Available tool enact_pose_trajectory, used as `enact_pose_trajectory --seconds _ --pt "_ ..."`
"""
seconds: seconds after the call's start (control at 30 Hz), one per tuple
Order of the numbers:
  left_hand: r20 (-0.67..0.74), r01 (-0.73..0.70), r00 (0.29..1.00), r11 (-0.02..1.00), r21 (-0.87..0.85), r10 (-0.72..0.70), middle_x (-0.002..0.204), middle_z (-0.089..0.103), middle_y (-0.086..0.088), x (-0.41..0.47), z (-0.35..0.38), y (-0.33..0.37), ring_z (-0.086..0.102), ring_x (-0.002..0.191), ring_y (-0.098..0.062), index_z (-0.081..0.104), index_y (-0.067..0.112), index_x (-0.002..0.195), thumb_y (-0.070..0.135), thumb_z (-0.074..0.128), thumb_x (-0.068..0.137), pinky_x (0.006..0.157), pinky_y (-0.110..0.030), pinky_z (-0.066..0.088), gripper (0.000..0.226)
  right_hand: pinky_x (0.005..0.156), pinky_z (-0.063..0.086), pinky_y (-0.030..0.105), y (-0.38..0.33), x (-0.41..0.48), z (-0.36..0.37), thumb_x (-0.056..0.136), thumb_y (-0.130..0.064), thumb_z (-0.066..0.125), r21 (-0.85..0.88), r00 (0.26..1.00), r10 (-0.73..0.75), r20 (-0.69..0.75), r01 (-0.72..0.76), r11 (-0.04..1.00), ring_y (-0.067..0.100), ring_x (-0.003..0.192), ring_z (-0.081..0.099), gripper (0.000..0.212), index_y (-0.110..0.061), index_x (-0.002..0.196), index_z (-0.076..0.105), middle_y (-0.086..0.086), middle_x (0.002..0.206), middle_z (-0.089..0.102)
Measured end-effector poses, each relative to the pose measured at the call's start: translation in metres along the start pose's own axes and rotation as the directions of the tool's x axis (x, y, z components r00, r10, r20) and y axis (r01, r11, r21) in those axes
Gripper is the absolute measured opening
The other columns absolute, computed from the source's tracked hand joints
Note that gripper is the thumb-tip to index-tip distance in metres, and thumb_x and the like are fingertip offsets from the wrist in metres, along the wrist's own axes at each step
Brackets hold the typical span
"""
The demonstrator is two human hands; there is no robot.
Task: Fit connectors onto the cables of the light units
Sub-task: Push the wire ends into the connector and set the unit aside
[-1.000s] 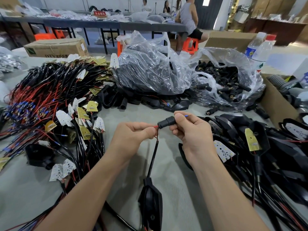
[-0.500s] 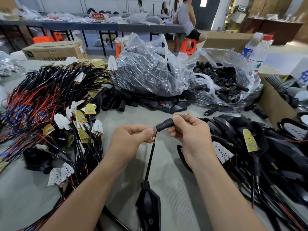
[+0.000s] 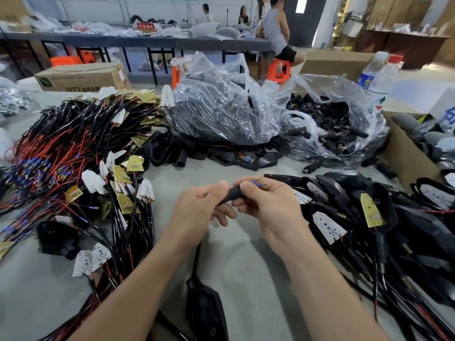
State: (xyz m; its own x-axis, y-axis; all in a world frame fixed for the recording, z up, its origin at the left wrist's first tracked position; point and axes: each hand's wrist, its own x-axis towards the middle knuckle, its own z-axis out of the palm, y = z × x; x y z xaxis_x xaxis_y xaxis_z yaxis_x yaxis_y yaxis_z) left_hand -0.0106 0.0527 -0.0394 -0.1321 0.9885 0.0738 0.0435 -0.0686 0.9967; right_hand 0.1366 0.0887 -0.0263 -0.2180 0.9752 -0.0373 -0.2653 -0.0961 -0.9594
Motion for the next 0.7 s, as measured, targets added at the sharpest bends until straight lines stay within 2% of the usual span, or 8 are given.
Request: enact_pose_trajectory --seconds 0.07,0.17,0.23,0.3,0.47,0.57,0.63,0.7 --pt "-0.014 -0.023 1.000 0.994 0.110 0.024 0.068 0.075 -0.003 0.001 0.001 -0.003 0.061 0.051 -0.011 0.080 0.043 0.084 0.052 0.062 0.081 0.054 -0.015 0.044 0.021 0.057 0.051 0.025 0.005 0.000 0.004 0.093 -0.006 0.065 -0.261 0.990 -0.127 -0.058 0.108 0.959 0.013 0.057 0.061 0.024 -0.017 0.076 0.079 0.000 0.067 0.073" --pt "-0.044 -0.009 0.999 0.989 0.145 0.015 0.072 0.077 0.000 0.000 0.001 -0.005 0.065 0.056 -0.011 0.081 0.039 0.077 0.052 0.064 0.081 0.061 -0.018 0.049 0.021 0.061 0.049 0.029 0.008 0.002 0.002 0.089 -0.031 0.069 -0.581 0.939 -0.327 -0.106 0.208 0.786 0.006 0.058 0.058 0.011 -0.034 0.081 0.077 -0.013 0.064 0.070" --pt "-0.035 0.003 0.999 0.992 0.126 0.002 0.075 0.078 0.000 -0.002 0.003 -0.004 0.067 0.059 -0.013 0.082 0.029 0.072 0.058 0.063 0.079 0.065 -0.022 0.053 0.035 0.058 0.042 0.031 0.006 0.005 -0.006 0.086 -0.038 0.066 -0.586 0.906 -0.392 -0.160 0.233 0.776 0.007 0.054 0.049 0.011 -0.033 0.081 0.075 -0.011 0.057 0.061" --pt "0.025 0.032 0.999 0.995 0.097 -0.034 0.074 0.078 -0.006 -0.004 0.007 0.000 0.067 0.059 -0.016 0.080 0.017 0.070 0.054 0.063 0.083 0.063 -0.020 0.051 0.042 0.057 0.038 0.033 0.000 0.009 -0.013 0.083 -0.034 0.066 -0.450 0.897 -0.361 -0.254 0.220 0.865 0.012 0.051 0.044 0.015 -0.023 0.076 0.074 -0.006 0.054 0.057" --pt "0.330 0.118 0.937 0.993 0.003 -0.113 0.059 0.068 -0.019 -0.009 0.011 0.012 0.056 0.047 -0.022 0.071 0.013 0.060 0.046 0.050 0.094 0.051 -0.022 0.047 0.052 0.052 0.041 0.026 -0.004 0.008 -0.008 0.090 -0.016 0.065 -0.235 0.916 -0.219 -0.336 0.144 0.961 0.014 0.049 0.052 0.022 -0.015 0.070 0.073 0.001 0.056 0.064" --pt "0.352 0.168 0.924 0.985 -0.025 -0.149 0.052 0.064 -0.013 -0.009 0.007 0.013 0.053 0.045 -0.020 0.067 0.015 0.055 0.044 0.057 0.091 0.051 -0.024 0.045 0.047 0.058 0.048 0.035 -0.006 0.005 -0.006 0.089 -0.023 0.065 -0.416 0.894 -0.320 -0.315 0.173 0.893 0.018 0.050 0.058 0.022 -0.017 0.069 0.070 -0.002 0.056 0.066" --pt "0.142 -0.078 0.989 0.947 0.311 0.035 0.045 0.057 0.002 -0.009 0.004 0.002 0.049 0.044 -0.014 0.059 0.015 0.050 0.040 0.071 0.078 0.050 -0.025 0.041 0.040 0.068 0.053 0.039 -0.006 0.004 -0.006 0.092 -0.028 0.064 -0.673 0.863 -0.439 -0.251 0.170 0.719 0.018 0.057 0.064 0.026 -0.017 0.068 0.067 -0.007 0.058 0.068" --pt "0.018 -0.263 0.925 0.603 0.753 0.380 0.039 0.043 0.006 -0.010 0.004 -0.010 0.045 0.046 -0.017 0.049 0.014 0.049 0.042 0.075 0.067 0.049 -0.028 0.036 0.042 0.071 0.054 0.038 -0.007 0.003 -0.003 0.094 -0.029 0.061 -0.756 0.880 -0.443 -0.171 0.171 0.632 0.014 0.061 0.065 0.027 -0.018 0.069 0.064 -0.014 0.063 0.069"
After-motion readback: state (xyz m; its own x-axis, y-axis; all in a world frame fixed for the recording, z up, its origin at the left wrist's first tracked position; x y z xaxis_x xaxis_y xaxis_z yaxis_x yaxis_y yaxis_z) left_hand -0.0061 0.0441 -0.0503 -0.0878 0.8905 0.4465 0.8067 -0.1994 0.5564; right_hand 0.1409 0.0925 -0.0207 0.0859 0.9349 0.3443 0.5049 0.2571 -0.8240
